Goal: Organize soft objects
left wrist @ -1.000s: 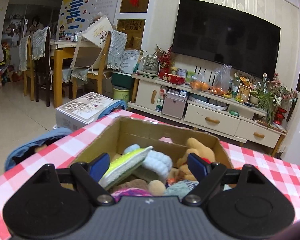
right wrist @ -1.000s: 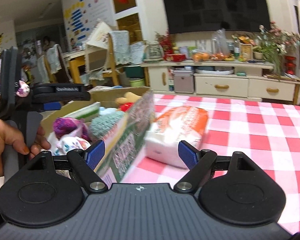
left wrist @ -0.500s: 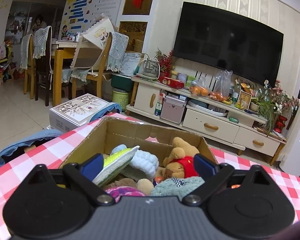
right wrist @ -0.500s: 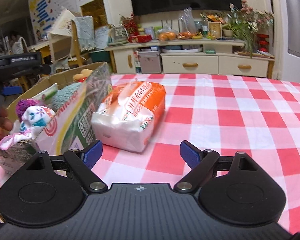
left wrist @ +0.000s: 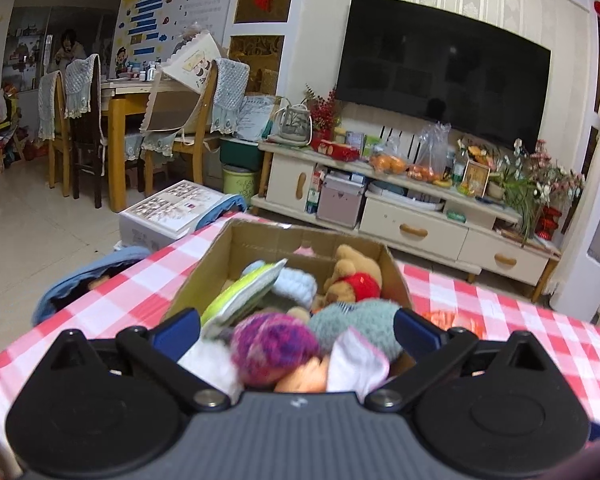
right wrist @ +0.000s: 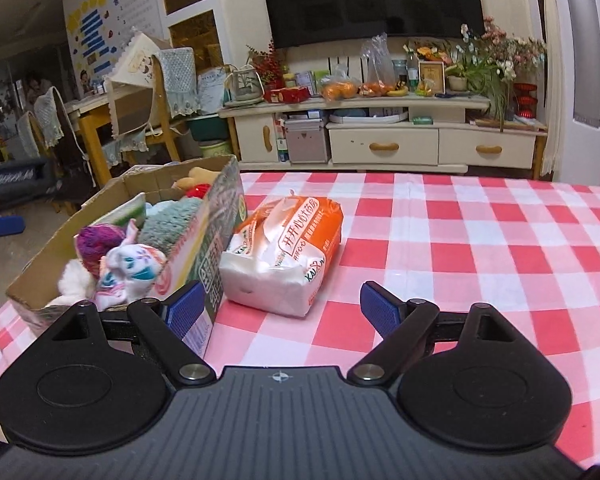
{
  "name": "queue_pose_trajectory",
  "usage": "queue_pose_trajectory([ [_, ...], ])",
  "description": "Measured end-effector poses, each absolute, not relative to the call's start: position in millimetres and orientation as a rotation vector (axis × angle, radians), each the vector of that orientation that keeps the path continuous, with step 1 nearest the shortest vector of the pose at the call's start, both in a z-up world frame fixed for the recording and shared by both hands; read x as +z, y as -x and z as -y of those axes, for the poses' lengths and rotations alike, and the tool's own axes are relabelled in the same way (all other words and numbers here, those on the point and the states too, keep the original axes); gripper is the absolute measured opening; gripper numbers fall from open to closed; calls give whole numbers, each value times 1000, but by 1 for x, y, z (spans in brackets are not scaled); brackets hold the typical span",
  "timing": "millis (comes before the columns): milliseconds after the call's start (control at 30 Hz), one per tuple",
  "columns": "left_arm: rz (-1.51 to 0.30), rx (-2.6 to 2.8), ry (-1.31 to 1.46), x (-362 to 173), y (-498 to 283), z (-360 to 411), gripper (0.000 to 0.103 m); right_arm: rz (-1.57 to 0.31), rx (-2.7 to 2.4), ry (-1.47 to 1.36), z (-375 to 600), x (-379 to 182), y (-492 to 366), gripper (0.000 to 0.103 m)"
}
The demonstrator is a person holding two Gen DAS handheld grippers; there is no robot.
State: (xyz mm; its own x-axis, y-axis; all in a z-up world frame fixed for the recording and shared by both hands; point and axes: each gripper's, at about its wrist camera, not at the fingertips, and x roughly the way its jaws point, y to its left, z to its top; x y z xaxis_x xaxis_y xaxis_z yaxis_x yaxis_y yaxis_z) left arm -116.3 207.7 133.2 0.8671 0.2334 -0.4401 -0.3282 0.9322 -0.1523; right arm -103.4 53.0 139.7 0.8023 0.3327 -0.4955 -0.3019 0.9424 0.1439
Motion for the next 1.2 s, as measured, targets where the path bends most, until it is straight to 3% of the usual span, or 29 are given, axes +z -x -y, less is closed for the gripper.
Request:
queue_pose_trajectory([
  [467, -499, 323, 181, 147, 185, -204, 102, -521, 373, -45, -64, 172, 143, 103],
  [1200, -412, 333, 144, 168, 251, -198, 102, -434, 424, 23, -78, 199, 190, 103],
])
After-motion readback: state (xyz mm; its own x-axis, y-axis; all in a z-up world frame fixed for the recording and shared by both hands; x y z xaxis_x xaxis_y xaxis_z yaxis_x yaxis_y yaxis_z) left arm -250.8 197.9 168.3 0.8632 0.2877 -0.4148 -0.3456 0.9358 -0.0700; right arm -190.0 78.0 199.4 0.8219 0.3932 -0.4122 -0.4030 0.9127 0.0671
